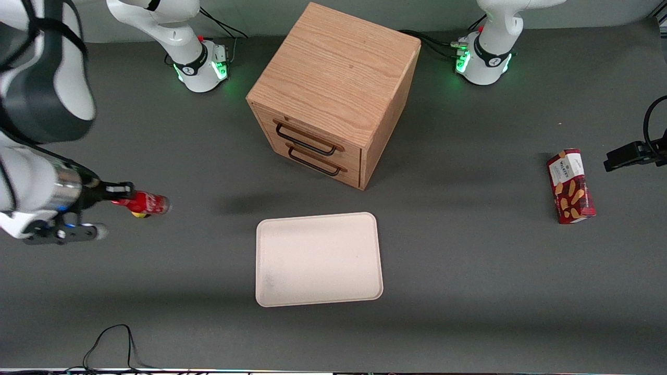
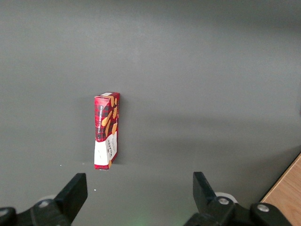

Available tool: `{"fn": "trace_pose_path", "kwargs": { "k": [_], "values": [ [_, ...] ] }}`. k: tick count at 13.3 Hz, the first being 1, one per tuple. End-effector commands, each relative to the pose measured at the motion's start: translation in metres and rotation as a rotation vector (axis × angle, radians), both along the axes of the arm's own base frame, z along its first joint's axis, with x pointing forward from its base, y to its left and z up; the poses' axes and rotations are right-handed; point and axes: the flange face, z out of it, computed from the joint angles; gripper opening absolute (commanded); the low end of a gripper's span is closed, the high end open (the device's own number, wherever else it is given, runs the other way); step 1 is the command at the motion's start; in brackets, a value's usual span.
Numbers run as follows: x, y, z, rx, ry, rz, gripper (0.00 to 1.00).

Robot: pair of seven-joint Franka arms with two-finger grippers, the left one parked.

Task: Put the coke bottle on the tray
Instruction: 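Carry the bottle with the right gripper over the white tray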

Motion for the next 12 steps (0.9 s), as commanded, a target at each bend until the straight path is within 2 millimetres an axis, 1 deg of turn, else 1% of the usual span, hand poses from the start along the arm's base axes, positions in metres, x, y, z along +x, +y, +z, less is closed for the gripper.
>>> {"fn": "trace_pose_path", "kwargs": {
  "k": [1, 2, 3, 4, 7, 9, 10, 11, 12],
  "values": [
    [0.032, 0.05, -0.03, -0.022, -0.053, -0.073, 0.0],
    [0.04, 0.065, -0.04, -0.006, -0.091, -0.104, 0.0],
    [0.047, 0.083, -0.055, 0.022, -0.119, -0.122, 0.0],
    [0.054, 0.094, -0.07, 0.048, -0.139, -0.125, 0.0],
    [0.069, 0.115, -0.112, 0.098, -0.173, -0.112, 0.0],
    [0.074, 0.13, -0.127, 0.136, -0.201, -0.101, 0.0],
    [0.078, 0.132, -0.136, 0.144, -0.215, -0.105, 0.0],
    [0.078, 0.142, -0.146, 0.147, -0.223, -0.107, 0.0],
    [0.08, 0.147, -0.153, 0.149, -0.232, -0.107, 0.0]
  ]
}}
